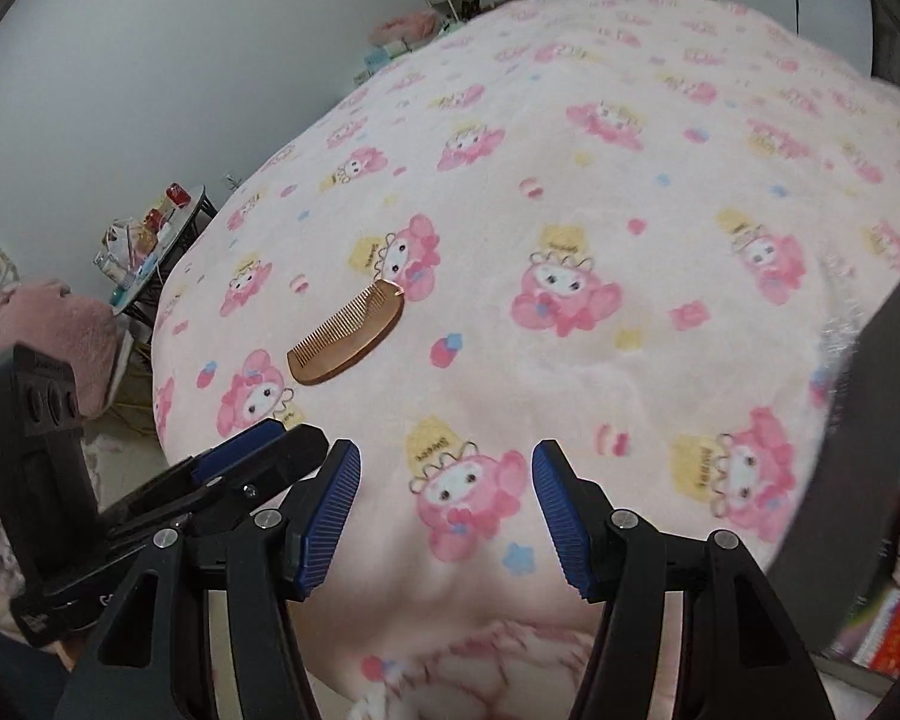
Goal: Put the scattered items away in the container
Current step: 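Withdraw the left gripper from the box toward the wooden comb, then close the left gripper on the wooden comb's spine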
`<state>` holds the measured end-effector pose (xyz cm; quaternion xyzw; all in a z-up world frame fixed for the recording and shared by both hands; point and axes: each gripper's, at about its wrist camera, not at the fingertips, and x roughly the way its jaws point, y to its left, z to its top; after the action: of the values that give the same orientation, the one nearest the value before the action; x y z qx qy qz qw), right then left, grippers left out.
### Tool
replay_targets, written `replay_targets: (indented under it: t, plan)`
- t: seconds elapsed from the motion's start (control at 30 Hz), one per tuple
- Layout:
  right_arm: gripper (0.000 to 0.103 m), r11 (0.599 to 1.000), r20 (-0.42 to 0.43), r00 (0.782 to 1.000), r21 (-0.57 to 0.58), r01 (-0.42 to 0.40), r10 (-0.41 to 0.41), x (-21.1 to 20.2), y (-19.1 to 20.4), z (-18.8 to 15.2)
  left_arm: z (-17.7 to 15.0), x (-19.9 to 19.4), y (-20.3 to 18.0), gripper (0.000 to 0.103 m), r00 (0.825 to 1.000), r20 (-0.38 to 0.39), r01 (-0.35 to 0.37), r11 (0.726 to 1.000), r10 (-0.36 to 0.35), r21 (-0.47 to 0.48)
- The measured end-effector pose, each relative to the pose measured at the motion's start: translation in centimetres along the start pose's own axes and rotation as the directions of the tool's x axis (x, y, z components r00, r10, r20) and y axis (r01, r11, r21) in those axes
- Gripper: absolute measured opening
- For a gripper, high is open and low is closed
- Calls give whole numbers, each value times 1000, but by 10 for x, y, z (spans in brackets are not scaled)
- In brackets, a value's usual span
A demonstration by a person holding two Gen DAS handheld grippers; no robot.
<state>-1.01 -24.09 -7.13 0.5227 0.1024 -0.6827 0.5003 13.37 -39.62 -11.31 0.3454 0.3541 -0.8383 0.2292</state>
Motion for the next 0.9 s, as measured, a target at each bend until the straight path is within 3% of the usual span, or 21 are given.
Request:
replay_targets:
  t: [0.1, 0.2, 0.37, 0.5, 0.6, 0.73, 0.8, 0.9]
  plan:
    - [56, 1000, -32, 999, 11, -29, 30, 27, 3, 21, 15, 21, 31, 62, 999, 9, -34, 996, 35, -82]
    - [56, 999, -69, 998, -34, -12, 10, 56, 9, 41, 20, 32, 61, 62, 996, 1, -83, 979, 84, -187]
    - [56, 990, -146, 989, -139, -37, 17, 105, 22, 65, 23, 35, 95, 61, 985, 31, -154, 955, 167, -252]
    - [56, 977, -212, 974, -179, -117, 78, 141, 29, 74, 29, 56, 112, 60, 999, 14, -41, 954, 48, -296]
    - [56, 982, -229, 968, -131, -138, 106, 164, 24, 85, 37, 77, 115, 59, 1000, 7, 26, 949, -25, -315]
    - [56, 985, -197, 966, -6, -173, 169, 180, 6, 102, 37, 101, 103, 29, 997, -65, 14, 956, -34, -293]
    - [56, 991, -197, 972, -9, -135, 131, 185, 3, 104, 30, 106, 94, 23, 993, -77, 68, 953, -95, -297]
    - [56, 991, -203, 971, -16, -131, 125, 190, 4, 102, 19, 108, 83, 17, 989, -82, 91, 954, -120, -287]
